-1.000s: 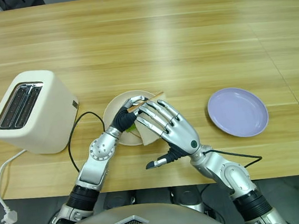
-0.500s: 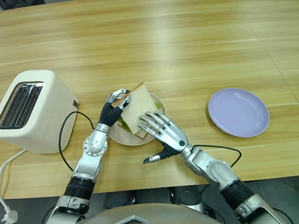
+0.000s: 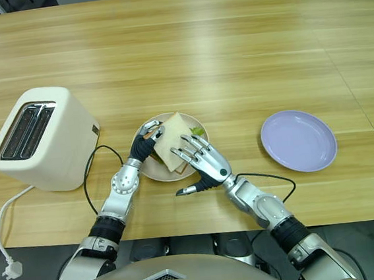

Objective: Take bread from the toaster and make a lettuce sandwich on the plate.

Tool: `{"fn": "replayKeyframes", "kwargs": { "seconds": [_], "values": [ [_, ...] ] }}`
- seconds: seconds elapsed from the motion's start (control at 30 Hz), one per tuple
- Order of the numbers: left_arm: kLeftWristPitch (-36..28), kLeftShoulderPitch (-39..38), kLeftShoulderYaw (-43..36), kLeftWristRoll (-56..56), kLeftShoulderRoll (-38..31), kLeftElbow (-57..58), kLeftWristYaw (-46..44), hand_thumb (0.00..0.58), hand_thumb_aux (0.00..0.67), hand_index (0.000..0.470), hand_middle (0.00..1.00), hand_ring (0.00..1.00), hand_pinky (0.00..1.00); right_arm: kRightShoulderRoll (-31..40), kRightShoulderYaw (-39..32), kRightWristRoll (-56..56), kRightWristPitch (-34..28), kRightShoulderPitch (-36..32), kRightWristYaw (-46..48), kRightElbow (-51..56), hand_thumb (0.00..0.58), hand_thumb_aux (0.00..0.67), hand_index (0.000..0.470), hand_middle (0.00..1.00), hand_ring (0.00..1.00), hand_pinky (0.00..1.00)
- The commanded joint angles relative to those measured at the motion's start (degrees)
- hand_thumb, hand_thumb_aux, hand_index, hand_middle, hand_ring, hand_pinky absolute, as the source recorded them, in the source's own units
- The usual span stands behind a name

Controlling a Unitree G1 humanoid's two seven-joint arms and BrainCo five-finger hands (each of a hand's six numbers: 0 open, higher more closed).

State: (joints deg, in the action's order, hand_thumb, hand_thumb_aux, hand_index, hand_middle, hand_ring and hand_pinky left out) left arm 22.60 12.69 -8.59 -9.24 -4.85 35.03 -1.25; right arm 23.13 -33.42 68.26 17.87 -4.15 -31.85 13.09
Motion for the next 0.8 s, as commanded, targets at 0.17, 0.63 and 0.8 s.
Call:
{"fn": "replayKeyframes", "kwargs": {
  "seconds": [0.17, 0.63, 0.8],
  "values": [
    [0.0, 0.9, -1.8, -5.4, -1.5, 7.9, 3.8, 0.580, 0.670, 0.460, 1.00, 1.00, 1.00, -0.9, -2.8, -1.3, -2.8, -2.4, 8.3, 6.5, 0.000, 0.000, 0.000, 0.00, 0.00, 0.00],
    [0.3, -6.1, 2.1, -26.5, -9.9, -28.7, 30.4, 0.000, 0.000, 0.000, 0.00, 0.00, 0.00, 2.1, -7.4, -4.9, -6.8, -3.4, 32.2, 14.9, 0.000, 0.000, 0.000, 0.00, 0.00, 0.00],
    [2.9, -10.1, 7.0, -24.9, -10.7, -41.2, 31.1, 0.000, 0.000, 0.000, 0.00, 0.00, 0.00, 4.9, -2.7, -8.8, -7.4, -2.3, 32.0, 6.9, 0.000, 0.000, 0.000, 0.00, 0.00, 0.00]
  ]
}}
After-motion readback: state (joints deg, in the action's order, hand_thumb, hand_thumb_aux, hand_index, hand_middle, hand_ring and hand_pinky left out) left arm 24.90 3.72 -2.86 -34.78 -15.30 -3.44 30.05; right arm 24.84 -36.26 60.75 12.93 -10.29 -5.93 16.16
